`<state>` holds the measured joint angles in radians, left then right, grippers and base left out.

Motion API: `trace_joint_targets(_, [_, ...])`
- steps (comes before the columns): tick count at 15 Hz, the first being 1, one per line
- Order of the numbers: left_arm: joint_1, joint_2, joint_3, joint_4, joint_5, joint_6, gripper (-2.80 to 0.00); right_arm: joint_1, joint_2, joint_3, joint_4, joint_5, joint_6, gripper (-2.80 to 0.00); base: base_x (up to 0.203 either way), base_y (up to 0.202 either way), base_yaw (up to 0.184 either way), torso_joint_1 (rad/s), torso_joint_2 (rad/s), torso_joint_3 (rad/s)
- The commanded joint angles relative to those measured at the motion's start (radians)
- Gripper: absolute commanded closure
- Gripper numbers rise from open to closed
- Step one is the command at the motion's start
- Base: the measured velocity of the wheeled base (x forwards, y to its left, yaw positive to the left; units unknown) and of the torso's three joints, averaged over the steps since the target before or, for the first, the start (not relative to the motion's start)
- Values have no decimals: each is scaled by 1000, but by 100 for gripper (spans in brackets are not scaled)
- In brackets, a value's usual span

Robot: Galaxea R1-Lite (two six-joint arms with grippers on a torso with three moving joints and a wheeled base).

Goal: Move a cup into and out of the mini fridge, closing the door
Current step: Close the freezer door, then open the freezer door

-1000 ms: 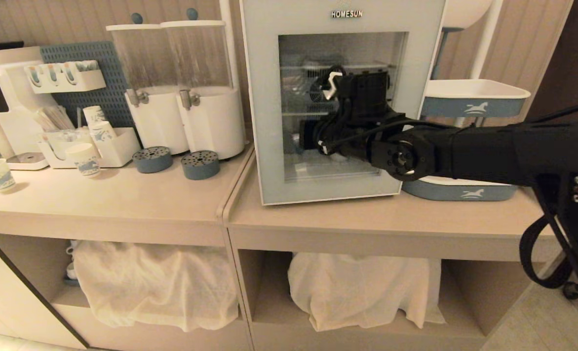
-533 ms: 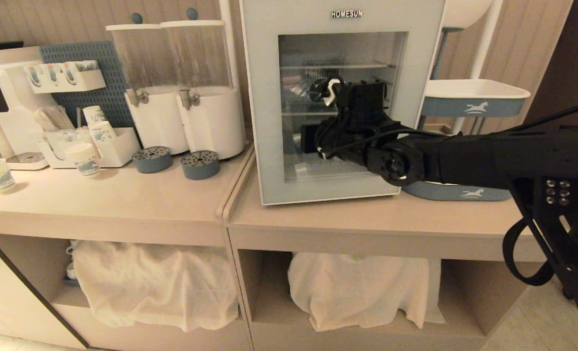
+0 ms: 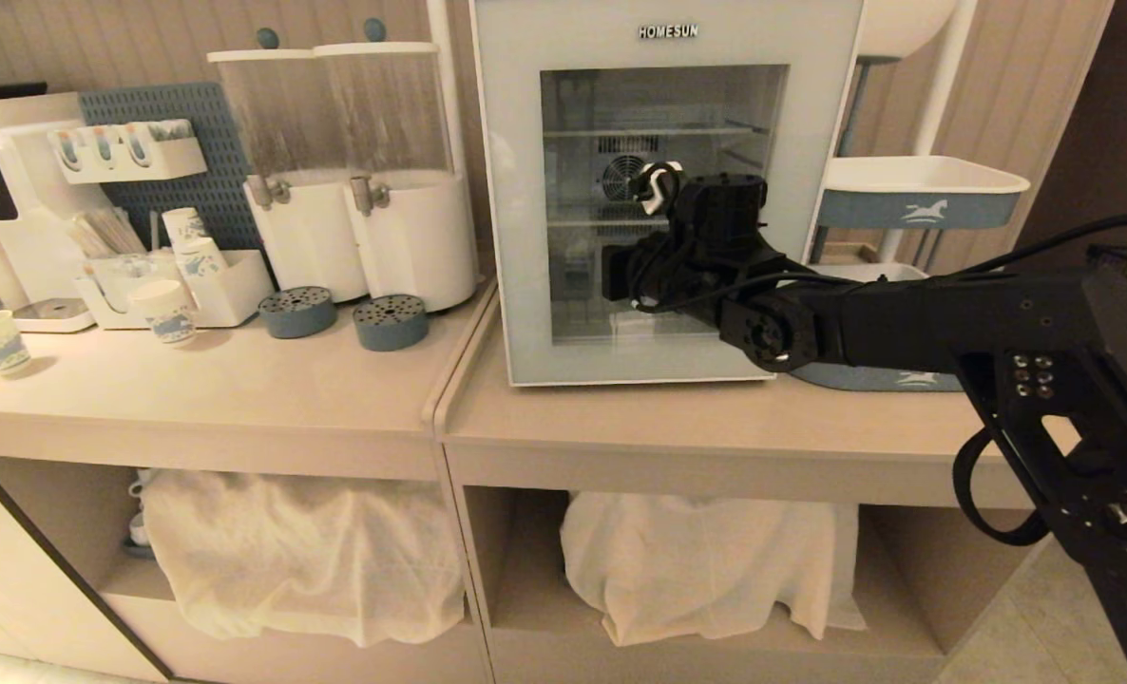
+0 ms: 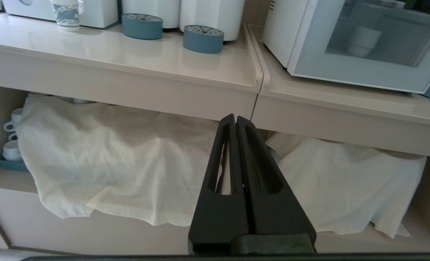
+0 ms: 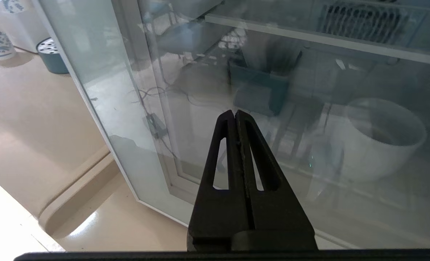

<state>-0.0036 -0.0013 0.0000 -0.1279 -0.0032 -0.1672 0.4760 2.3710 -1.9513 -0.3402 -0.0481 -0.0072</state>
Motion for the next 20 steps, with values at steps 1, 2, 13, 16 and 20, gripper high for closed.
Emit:
trace_joint_targets(1, [1, -2, 40, -1, 0, -2, 0, -13, 22, 0, -2, -9, 0, 0, 0, 0, 0, 0, 0, 0])
trace_joint_targets(2, [1, -2, 40, -1, 0, -2, 0, -12, 18, 2, -6, -14, 4, 0, 0, 0, 0, 0, 0, 0])
trace_joint_targets(13, [1, -2, 40, -1, 0, -2, 0, -37, -628, 516, 2, -66, 79, 0, 0, 0, 0, 0, 0, 0])
trace_joint_targets(16, [1, -2, 40, -1, 0, -2, 0, -88, -937, 698, 25, -158, 99, 0, 0, 0, 0, 0, 0, 0])
trace_joint_targets(20, [1, -2, 40, -1, 0, -2, 0, -230, -1269, 897, 115, -200, 130, 0, 0, 0, 0, 0, 0, 0])
